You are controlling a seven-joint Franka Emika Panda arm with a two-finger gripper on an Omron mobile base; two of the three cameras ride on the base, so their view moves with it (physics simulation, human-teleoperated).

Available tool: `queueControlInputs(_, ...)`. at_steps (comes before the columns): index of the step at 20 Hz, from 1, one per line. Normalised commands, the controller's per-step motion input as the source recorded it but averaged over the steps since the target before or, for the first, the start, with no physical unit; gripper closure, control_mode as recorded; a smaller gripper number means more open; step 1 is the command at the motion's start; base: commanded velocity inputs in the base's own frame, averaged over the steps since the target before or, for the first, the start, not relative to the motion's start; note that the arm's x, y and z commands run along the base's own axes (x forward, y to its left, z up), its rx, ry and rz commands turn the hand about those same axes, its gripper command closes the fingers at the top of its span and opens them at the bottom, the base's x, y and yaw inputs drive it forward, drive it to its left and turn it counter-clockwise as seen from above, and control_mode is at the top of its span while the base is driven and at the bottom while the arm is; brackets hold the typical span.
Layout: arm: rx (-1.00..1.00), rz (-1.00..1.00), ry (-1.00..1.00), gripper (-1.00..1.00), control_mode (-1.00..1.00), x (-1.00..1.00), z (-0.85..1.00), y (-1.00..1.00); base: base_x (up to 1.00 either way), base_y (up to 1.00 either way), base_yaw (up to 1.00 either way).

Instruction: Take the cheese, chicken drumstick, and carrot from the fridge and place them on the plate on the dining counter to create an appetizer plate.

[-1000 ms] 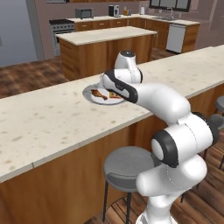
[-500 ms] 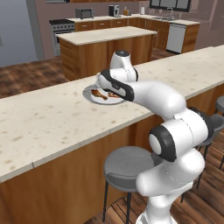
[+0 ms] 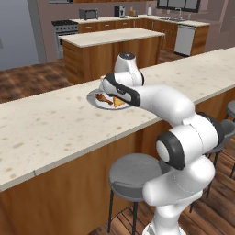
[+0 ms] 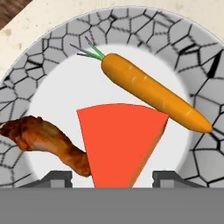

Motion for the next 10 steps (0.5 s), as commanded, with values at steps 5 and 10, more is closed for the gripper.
queueControlInputs(5,0.0,0.0,-0.08,-1.0,-1.0,-0.48,0.24,0.0,0.0,0.0,0.0)
queueControlInputs(10,0.0,0.0,-0.15,-1.0,-1.0,-0.99,0.74,-0.04,0.0,0.0,0.0)
